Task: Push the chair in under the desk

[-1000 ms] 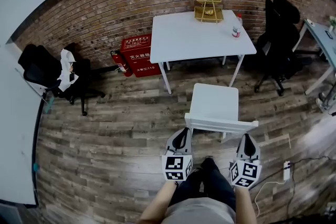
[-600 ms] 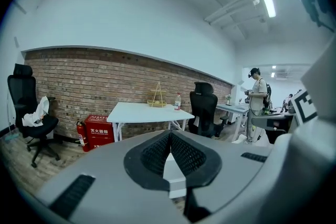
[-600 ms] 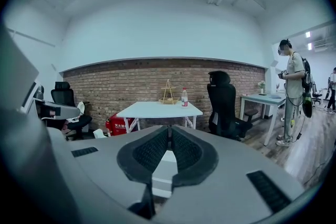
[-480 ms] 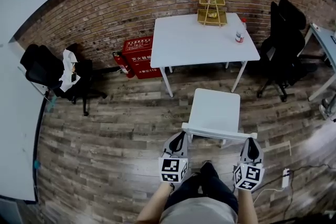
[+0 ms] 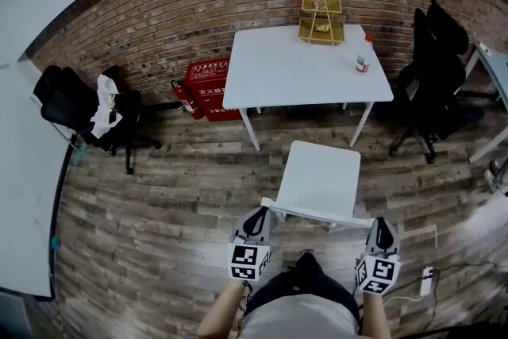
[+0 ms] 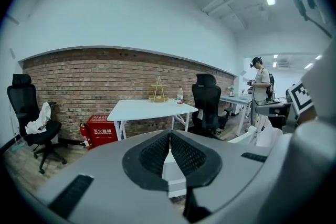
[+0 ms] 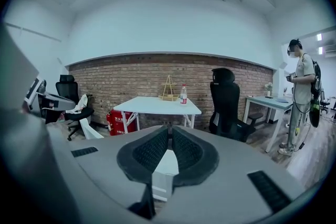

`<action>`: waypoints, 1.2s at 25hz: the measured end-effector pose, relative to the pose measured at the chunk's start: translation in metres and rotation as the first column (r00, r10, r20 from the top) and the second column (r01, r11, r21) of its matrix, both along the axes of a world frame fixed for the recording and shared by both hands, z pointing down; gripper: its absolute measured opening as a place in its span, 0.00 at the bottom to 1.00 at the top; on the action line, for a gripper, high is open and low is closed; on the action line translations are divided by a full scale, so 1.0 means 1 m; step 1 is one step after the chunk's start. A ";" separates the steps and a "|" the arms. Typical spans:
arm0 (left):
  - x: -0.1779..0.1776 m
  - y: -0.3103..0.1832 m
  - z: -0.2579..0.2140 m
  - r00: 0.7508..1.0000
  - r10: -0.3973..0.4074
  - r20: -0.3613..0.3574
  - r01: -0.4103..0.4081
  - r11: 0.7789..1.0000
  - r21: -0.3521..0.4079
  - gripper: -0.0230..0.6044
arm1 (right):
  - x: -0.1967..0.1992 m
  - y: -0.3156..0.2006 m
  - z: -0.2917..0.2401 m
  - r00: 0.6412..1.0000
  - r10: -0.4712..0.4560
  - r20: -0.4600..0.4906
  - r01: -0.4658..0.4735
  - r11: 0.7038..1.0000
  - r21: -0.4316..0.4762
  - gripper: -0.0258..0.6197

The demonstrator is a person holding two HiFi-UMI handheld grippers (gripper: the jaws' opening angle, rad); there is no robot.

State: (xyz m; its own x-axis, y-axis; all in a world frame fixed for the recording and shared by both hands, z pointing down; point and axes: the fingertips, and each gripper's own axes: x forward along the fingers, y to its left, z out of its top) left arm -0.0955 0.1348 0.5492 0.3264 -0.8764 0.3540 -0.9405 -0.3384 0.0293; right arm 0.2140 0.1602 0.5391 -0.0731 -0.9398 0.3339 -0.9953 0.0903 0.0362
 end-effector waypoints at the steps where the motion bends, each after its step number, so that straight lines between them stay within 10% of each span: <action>1: 0.001 -0.001 0.002 1.000 -0.002 0.005 0.002 1.000 -0.006 0.06 | 0.005 -0.001 0.001 1.000 -0.001 0.000 0.001 1.000 -0.004 0.07; 20: 0.011 -0.008 0.024 0.998 0.045 0.041 -0.041 0.996 -0.081 0.07 | 0.045 -0.007 0.023 0.999 -0.028 0.021 0.029 0.997 -0.068 0.07; 30: 0.001 -0.017 0.027 0.992 0.127 0.021 -0.124 0.986 -0.108 0.31 | 0.040 -0.008 0.031 0.999 0.006 0.035 -0.002 0.994 -0.113 0.07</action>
State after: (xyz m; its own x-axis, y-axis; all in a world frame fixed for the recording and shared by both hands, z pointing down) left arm -0.0943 0.1176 0.5759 0.4202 -0.7859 0.4537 -0.8917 -0.4503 0.0458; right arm 0.2544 0.1524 0.5702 -0.0831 -0.8966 0.4349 -0.9961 0.0879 -0.0092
